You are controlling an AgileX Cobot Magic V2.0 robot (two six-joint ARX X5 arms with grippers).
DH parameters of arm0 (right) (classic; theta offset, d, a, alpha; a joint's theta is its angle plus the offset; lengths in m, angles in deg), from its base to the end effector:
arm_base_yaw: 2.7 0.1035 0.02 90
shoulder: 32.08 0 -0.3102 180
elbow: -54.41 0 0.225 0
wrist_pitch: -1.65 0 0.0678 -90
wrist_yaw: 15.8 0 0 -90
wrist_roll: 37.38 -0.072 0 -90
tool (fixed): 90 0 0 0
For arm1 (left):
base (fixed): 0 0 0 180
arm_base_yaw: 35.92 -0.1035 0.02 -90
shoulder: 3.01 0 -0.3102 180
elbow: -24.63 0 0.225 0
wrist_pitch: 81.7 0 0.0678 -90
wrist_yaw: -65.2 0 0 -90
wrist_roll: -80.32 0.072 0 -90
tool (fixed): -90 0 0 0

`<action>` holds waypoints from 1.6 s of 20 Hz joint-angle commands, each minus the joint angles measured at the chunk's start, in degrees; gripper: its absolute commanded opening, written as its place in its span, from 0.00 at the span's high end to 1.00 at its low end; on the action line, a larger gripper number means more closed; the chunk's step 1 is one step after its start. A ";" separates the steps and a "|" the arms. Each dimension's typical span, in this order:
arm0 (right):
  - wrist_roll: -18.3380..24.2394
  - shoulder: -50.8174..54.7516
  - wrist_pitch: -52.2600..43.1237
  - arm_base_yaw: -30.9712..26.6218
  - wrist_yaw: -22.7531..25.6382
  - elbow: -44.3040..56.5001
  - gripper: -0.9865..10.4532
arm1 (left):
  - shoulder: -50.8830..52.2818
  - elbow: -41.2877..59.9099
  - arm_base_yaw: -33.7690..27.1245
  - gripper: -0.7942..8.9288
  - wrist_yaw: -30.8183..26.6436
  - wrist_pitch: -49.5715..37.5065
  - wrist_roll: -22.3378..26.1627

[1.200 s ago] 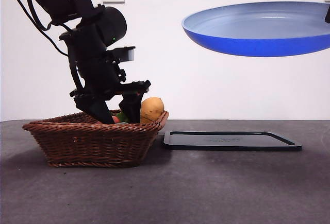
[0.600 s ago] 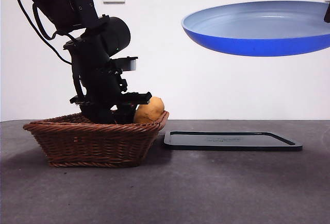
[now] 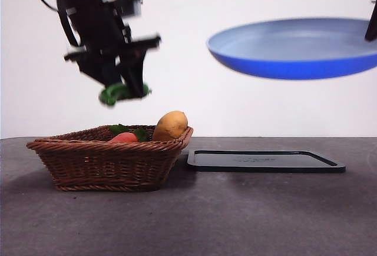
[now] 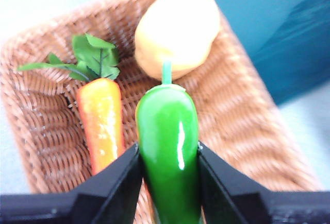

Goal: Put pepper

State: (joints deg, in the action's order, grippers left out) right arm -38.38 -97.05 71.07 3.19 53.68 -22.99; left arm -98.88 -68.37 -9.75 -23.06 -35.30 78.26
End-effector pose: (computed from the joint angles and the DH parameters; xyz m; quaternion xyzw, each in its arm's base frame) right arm 0.1786 0.0438 0.3196 0.0682 0.4749 0.1966 0.8551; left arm 0.3290 -0.1641 0.2949 0.0723 0.4113 -0.2119 0.8836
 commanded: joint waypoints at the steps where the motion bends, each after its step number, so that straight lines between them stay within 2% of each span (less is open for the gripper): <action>1: -1.81 -4.39 -2.16 0.09 -0.37 -0.81 0.91 | 3.58 -0.94 0.50 0.79 6.34 0.48 -3.32; 4: -2.93 -10.01 -3.74 0.61 -0.79 -0.81 0.91 | 7.93 -0.94 2.58 0.79 16.96 -0.66 -6.97; 6: -5.40 -12.94 -5.60 1.42 -3.78 -0.81 0.91 | 8.31 -0.94 5.60 0.79 19.98 -1.95 -7.34; 9: -6.71 -15.87 -6.12 1.86 -6.36 -0.81 0.91 | 6.38 -0.94 11.76 0.79 18.75 -4.46 -7.17; 12: -7.50 -16.39 -6.03 3.67 -6.60 -0.81 0.91 | 3.63 -0.94 17.00 0.79 13.11 -9.03 -6.84; 14: -7.56 -16.39 -5.79 4.79 -6.60 -0.81 0.91 | 1.49 -0.94 18.78 0.79 11.85 -11.98 -6.73; 24: -7.74 -16.39 -5.66 5.60 -6.60 -0.81 0.91 | -6.97 -0.94 19.63 0.79 11.69 -13.31 -6.73; 28: -7.74 -16.39 -5.44 5.60 -6.60 -0.81 0.91 | -6.97 -0.94 19.61 0.67 11.74 -12.98 -6.75; 32: -7.76 -16.39 -5.40 5.60 -6.58 -0.81 0.91 | -6.86 -0.94 19.87 0.67 12.24 -12.92 -6.80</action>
State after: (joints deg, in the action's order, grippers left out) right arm -45.76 -112.89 66.16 8.57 47.61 -22.97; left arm -105.05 -68.42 9.33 -11.04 -47.97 71.29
